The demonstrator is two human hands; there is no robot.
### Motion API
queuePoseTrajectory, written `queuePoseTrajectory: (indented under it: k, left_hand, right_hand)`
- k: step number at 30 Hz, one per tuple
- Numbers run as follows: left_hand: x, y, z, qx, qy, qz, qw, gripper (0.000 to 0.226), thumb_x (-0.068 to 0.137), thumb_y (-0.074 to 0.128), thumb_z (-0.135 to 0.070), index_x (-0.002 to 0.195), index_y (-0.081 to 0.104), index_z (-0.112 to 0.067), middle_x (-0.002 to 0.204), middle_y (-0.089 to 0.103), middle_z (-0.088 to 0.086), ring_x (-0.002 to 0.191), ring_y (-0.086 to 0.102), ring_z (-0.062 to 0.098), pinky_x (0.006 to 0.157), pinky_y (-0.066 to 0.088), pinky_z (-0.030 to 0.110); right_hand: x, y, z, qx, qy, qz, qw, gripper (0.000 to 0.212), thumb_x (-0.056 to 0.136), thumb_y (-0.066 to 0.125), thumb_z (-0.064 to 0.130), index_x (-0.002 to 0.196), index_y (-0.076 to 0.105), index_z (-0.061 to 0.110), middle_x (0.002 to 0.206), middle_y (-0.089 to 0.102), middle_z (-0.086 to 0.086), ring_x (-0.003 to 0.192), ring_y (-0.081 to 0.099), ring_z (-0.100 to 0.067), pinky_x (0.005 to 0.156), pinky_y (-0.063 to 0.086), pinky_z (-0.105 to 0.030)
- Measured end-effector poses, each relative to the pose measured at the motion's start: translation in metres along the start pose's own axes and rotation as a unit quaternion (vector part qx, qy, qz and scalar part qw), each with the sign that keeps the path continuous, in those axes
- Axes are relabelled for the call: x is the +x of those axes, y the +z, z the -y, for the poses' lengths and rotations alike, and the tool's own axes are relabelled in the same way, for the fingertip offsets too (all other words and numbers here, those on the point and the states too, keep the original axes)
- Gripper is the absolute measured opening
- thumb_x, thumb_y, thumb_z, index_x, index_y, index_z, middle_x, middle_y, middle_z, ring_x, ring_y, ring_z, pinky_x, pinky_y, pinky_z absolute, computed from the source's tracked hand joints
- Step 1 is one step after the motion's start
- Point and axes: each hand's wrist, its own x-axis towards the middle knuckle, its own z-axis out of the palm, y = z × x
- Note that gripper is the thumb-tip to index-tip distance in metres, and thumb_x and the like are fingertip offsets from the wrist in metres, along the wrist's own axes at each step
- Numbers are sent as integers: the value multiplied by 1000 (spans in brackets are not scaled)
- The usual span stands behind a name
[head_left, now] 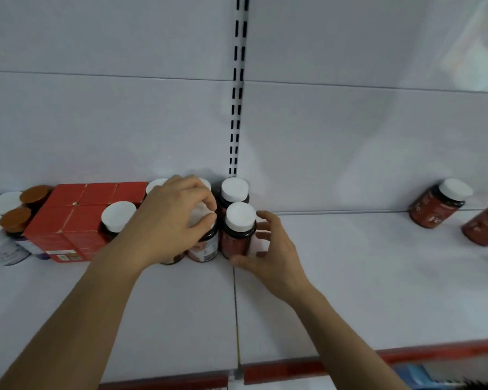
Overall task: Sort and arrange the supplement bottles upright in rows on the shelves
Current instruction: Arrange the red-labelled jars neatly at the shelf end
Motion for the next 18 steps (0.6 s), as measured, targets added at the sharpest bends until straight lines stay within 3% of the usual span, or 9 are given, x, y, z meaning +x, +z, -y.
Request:
queuePoseTrajectory:
  k: [2, 5, 8, 11, 15, 18]
  left_hand:
    - [14, 4, -16, 15, 1, -8, 1000, 8, 90, 66, -33, 97, 66, -30, 101, 59, -15, 97, 51, 12, 86, 47, 40]
    - [39, 20, -45, 41, 14, 8, 999, 9, 91, 65, -34, 98, 66, -29, 104, 60, -12, 99, 51, 16, 86, 48, 46]
    - [67, 47, -79, 76, 23, 16, 997, 25, 89, 52, -46, 99, 67, -30, 105, 60, -12, 100, 53, 18, 84, 49, 46]
    - [96, 86, -117, 83, 28, 20, 996, 34, 86, 45, -45, 100, 69, -25, 105, 63, -8, 100, 56, 23, 82, 51, 46]
    - [132, 152, -169, 81, 35, 69, 994, 31, 84, 47, -43, 99, 69, -27, 106, 64, -8, 104, 59, 24, 85, 51, 46]
    - [156, 202, -205, 37, 38, 92, 994, 34, 85, 50, -43, 111, 66, -27, 114, 62, -8, 109, 59, 23, 90, 51, 47]
  right_hand:
    - [-3, -32, -9, -70, -2, 33, 997, 98, 71, 89, 43, 149, 29, 36, 143, 45, 9, 125, 48, -8, 102, 49, -35]
    - [-11, -105, -28, -209, -15, 46, 977, 79, 86, 75, 47, 150, 33, 29, 149, 40, 4, 136, 41, -16, 110, 39, -33]
    - [-22, -195, -50, -342, -11, 12, 940, 64, 92, 66, 47, 147, 40, 26, 147, 44, 2, 137, 37, -20, 109, 36, -33]
    - [-33, -285, -69, -429, -4, -67, 901, 54, 91, 67, 44, 138, 51, 22, 137, 53, -2, 128, 43, -26, 103, 42, -39]
    - [-47, -381, -95, -431, 30, -173, 885, 48, 90, 68, 35, 135, 55, 22, 135, 56, -6, 126, 45, -31, 99, 45, -49]
    - [-42, -429, -116, -414, 69, -199, 886, 51, 93, 64, 37, 140, 50, 26, 143, 49, -8, 129, 42, -34, 102, 43, -52]
